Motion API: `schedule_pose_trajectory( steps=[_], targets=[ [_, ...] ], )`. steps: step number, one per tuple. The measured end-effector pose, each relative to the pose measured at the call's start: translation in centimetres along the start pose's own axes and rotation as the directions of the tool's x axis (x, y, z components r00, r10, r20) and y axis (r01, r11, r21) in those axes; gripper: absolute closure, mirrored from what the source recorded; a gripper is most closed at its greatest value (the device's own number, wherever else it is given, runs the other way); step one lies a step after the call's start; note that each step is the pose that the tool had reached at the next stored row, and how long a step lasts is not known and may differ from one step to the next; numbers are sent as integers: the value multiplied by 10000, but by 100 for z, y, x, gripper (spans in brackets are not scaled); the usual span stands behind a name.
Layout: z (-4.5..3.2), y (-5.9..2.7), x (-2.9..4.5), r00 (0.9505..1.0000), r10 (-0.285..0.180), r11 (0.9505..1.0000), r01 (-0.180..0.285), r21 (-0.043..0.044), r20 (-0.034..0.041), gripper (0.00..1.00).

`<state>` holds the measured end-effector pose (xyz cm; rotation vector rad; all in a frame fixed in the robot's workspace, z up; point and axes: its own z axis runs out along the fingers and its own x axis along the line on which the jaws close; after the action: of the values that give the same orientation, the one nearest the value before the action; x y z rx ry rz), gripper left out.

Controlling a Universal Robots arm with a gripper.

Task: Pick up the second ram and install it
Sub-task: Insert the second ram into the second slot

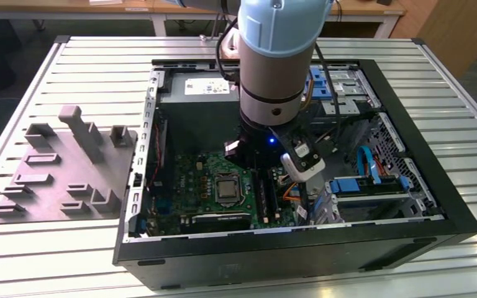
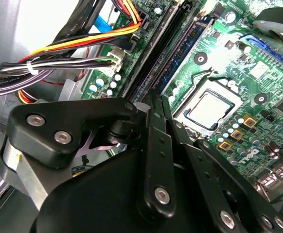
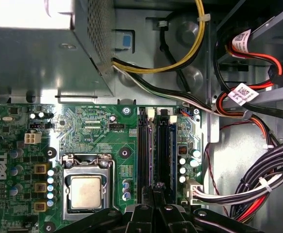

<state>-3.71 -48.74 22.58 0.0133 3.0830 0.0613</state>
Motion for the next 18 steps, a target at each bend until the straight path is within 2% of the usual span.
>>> schedule_pose_trajectory(
  steps=[18],
  targets=[
    [38,0,2,10000,1,10000,-1,2,1,89]
  ],
)
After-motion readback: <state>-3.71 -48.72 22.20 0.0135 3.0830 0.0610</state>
